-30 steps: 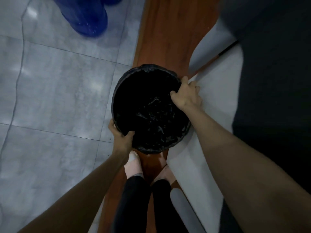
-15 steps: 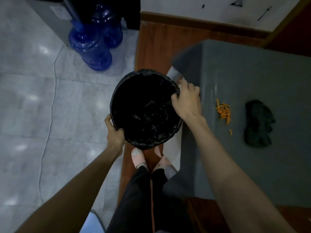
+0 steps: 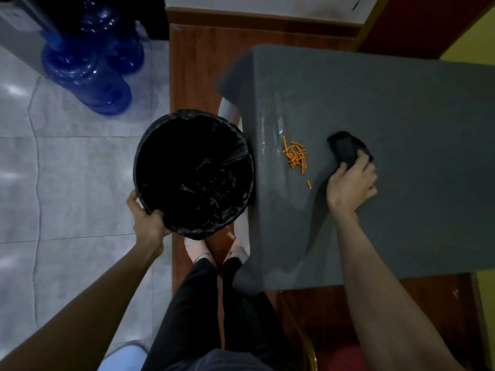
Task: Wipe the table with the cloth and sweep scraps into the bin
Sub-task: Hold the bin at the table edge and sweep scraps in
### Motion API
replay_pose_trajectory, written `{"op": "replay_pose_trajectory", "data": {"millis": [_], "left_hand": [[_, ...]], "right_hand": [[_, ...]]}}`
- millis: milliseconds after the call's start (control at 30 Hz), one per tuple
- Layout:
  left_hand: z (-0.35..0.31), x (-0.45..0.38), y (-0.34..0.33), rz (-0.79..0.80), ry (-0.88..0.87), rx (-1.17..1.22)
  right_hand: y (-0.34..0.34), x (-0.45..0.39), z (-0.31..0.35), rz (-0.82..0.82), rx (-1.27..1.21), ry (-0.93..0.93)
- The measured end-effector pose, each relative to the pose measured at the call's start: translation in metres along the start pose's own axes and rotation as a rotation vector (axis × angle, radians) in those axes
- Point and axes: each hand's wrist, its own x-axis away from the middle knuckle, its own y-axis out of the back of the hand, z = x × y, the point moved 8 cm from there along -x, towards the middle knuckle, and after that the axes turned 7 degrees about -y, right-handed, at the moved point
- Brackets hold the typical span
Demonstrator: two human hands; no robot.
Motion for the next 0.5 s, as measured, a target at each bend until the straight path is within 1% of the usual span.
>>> {"op": "replay_pose_trajectory", "data": {"millis": [67, 100, 167, 267, 333, 433, 500], "left_hand": [[-0.003, -0.001, -0.001, 0.026, -0.023, -0.008], [-0.003, -0.001, -0.001, 0.034, -0.024, -0.010], [-0.003, -0.002, -0.001, 0.040, -0.020, -0.005], [-0.005, -0.003, 0.000, 0.041, -0.025, -0.008], [-0.007, -0.003, 0.000, 0.044, -0.029, -0.006], [-0.009, -0.003, 0.001, 0.042, -0.028, -0.018], [-0.010, -0.004, 0.001, 0.036, -0.038, -0.014]], "right_hand": [[0.005, -0.010, 0.020, -0.061, -0.144, 0.125], [0.005, -0.018, 0.035, -0.056, -0.207, 0.201], [-0.006, -0.031, 0.076, 0.033, -0.206, 0.415], [-0.033, -0.024, 0.124, 0.229, -0.034, 0.771], [-0.039, -0.010, 0.128, 0.297, 0.017, 0.922], [-0.033, 0.015, 0.110, 0.380, 0.053, 1.108], [-0.023, 0.022, 0.097, 0.377, 0.043, 1.141]]}}
